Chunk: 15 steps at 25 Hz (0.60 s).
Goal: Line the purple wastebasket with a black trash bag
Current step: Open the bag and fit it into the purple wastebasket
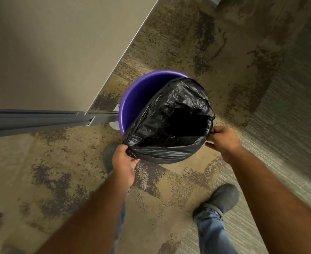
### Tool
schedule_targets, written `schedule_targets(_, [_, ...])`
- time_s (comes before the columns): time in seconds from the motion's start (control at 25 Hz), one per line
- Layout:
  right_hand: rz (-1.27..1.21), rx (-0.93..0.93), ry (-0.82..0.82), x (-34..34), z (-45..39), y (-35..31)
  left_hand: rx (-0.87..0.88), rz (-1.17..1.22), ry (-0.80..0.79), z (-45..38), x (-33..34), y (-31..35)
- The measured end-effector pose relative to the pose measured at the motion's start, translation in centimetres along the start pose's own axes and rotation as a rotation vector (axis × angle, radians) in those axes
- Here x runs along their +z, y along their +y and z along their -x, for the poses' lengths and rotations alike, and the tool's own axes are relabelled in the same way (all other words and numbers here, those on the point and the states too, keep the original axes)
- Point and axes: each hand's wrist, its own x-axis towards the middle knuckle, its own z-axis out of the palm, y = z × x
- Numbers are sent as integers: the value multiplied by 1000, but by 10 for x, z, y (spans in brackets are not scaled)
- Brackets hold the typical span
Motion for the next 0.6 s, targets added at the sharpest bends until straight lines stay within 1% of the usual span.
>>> schedule_targets(0.04, [13, -1, 129, -1, -2, -10, 5, -5, -28, -4, 3, 7])
schedule_targets(0.08, [35, -61, 288, -2, -3, -22, 10, -14, -54, -8, 4, 15])
schedule_targets(0.12, [81, -205, 439, -1, 0, -35, 15, -23, -84, -11, 5, 21])
schedule_targets(0.16, [144, -431, 520, 2, 3, -48, 28, -39, -110, -11, 7, 27])
schedule_targets(0.2, [233, -696, 521, 9, 9, -62, 43, -49, -129, -11, 8, 33])
schedule_targets(0.24, [340, -930, 446, 19, 10, -72, 60, -60, -138, -11, 8, 38])
schedule_targets(0.28, [471, -1081, 348, 30, 11, -82, 82, -61, -144, -11, 7, 42])
schedule_targets(0.32, [611, -1152, 271, 40, 10, -89, 113, -68, -137, -10, 8, 47])
schedule_targets(0.36, [741, -1166, 238, 47, 5, -93, 157, -82, -125, -9, 9, 51])
schedule_targets(0.44, [881, -1138, 269, 54, -9, -100, 301, -140, -88, -7, 15, 56])
schedule_targets(0.52, [882, -1119, 288, 55, -21, -108, 508, -250, -57, -6, 27, 56])
schedule_targets(0.6, [837, -1154, 263, 55, -31, -117, 690, -378, -51, -8, 36, 53])
